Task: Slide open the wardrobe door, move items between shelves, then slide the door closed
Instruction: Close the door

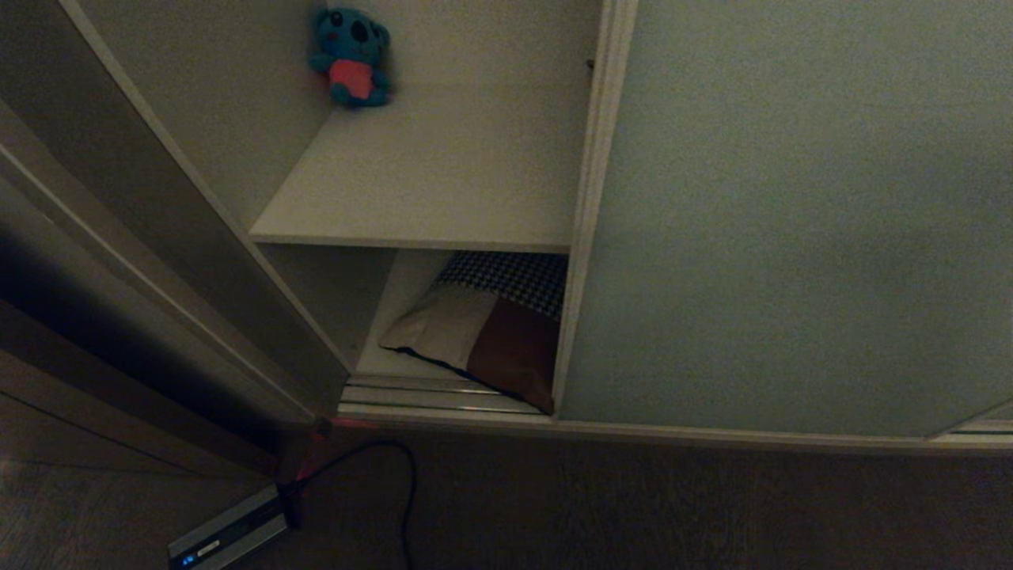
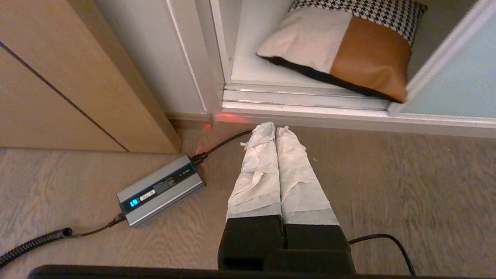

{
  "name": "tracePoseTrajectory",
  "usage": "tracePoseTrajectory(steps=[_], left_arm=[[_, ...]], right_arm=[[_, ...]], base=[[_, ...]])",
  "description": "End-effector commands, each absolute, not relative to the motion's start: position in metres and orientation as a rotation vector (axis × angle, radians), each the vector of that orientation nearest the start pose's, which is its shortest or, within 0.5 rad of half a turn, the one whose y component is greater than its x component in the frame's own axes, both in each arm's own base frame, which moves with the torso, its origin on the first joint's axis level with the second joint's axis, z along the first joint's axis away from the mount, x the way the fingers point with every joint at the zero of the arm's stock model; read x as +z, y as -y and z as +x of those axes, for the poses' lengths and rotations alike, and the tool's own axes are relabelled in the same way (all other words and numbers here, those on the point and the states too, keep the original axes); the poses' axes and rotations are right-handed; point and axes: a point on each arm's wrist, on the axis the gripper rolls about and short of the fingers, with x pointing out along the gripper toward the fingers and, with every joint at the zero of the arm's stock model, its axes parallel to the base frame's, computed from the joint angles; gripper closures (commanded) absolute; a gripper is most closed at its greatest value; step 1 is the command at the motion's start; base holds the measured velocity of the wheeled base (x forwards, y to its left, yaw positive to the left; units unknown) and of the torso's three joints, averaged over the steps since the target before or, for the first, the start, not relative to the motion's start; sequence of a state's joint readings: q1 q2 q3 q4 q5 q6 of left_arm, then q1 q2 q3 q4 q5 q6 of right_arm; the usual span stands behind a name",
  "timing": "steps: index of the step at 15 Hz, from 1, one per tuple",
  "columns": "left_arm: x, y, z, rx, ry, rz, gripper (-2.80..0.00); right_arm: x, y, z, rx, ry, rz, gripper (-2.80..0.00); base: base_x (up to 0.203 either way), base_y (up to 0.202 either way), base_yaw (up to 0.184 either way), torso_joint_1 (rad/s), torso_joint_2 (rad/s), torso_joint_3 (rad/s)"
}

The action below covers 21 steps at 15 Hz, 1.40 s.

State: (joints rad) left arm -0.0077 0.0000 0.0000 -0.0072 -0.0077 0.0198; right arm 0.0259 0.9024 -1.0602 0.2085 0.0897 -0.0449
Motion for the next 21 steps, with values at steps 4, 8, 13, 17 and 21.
tracePoseTrajectory(steps=[4, 8, 13, 17, 21], left_arm=[[0.076, 0.0, -0.023, -0.015, 0.007, 0.02, 0.0], [0.076, 0.0, -0.023, -0.015, 0.007, 0.02, 0.0], [0.076, 0.0, -0.023, -0.015, 0.007, 0.02, 0.0], [0.076, 0.0, -0.023, -0.015, 0.006, 0.02, 0.0], [0.076, 0.0, -0.023, -0.015, 0.006, 0.02, 0.0]], right_arm=[[0.321, -0.005, 0.075, -0.017, -0.085, -0.101, 0.0], [0.327, -0.005, 0.074, -0.022, -0.068, -0.12, 0.0], [0.316, -0.007, 0.048, 0.122, -0.115, -0.187, 0.0], [0.325, -0.002, 0.052, -0.024, -0.11, -0.172, 0.0], [0.328, 0.01, 0.056, -0.249, -0.122, -0.152, 0.0]], base=[[0.0, 0.0, 0.0, 0.0, 0.0, 0.0], [0.0, 0.0, 0.0, 0.0, 0.0, 0.0], [0.0, 0.0, 0.0, 0.0, 0.0, 0.0], [0.0, 0.0, 0.0, 0.0, 0.0, 0.0], [0.0, 0.0, 0.0, 0.0, 0.0, 0.0]])
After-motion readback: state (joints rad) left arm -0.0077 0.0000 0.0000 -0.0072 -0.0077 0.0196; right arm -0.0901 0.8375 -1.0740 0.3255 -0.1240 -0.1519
